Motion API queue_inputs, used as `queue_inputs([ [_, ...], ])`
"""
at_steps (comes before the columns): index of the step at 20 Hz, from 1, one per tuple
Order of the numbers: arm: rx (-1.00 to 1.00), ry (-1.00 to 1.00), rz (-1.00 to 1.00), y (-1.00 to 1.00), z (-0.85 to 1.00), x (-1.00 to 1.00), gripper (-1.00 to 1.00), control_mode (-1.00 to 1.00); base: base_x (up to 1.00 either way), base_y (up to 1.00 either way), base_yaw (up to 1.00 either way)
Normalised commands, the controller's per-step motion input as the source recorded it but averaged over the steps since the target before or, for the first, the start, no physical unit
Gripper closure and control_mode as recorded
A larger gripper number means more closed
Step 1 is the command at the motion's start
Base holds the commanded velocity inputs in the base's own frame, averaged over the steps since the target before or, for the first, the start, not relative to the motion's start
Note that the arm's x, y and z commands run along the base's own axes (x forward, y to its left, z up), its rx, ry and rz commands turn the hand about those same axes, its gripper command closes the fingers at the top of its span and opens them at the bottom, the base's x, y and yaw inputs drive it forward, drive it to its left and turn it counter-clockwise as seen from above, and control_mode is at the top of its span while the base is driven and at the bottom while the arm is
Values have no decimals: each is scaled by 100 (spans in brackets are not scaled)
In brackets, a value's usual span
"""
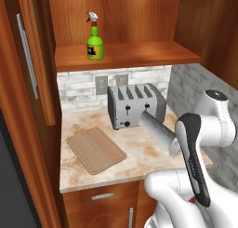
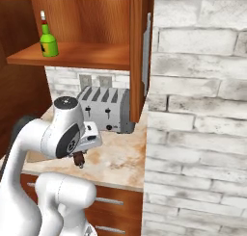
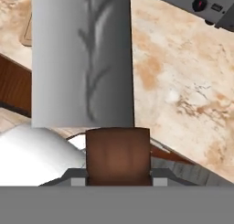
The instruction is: Move the cutting board and knife to the sink. Then move spray from the cabinet to the counter.
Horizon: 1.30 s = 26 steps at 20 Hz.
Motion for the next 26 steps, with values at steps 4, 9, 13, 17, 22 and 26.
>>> queue_inputs([
  [4,0,-2,1,13,88,-41,100,-100,0,0,0],
  [9,0,0,0,5,20,-9,100,100,-51,5,0],
  [13,0,0,0,0,0,0,100,100,-100,1,0],
  [17,0,0,0,0,0,0,100,100,-100,-7,-2],
  [22,0,0,0,0,0,0,100,100,-94,-6,-38],
  [26,0,0,0,0,0,0,100,100,-21,1,-93],
])
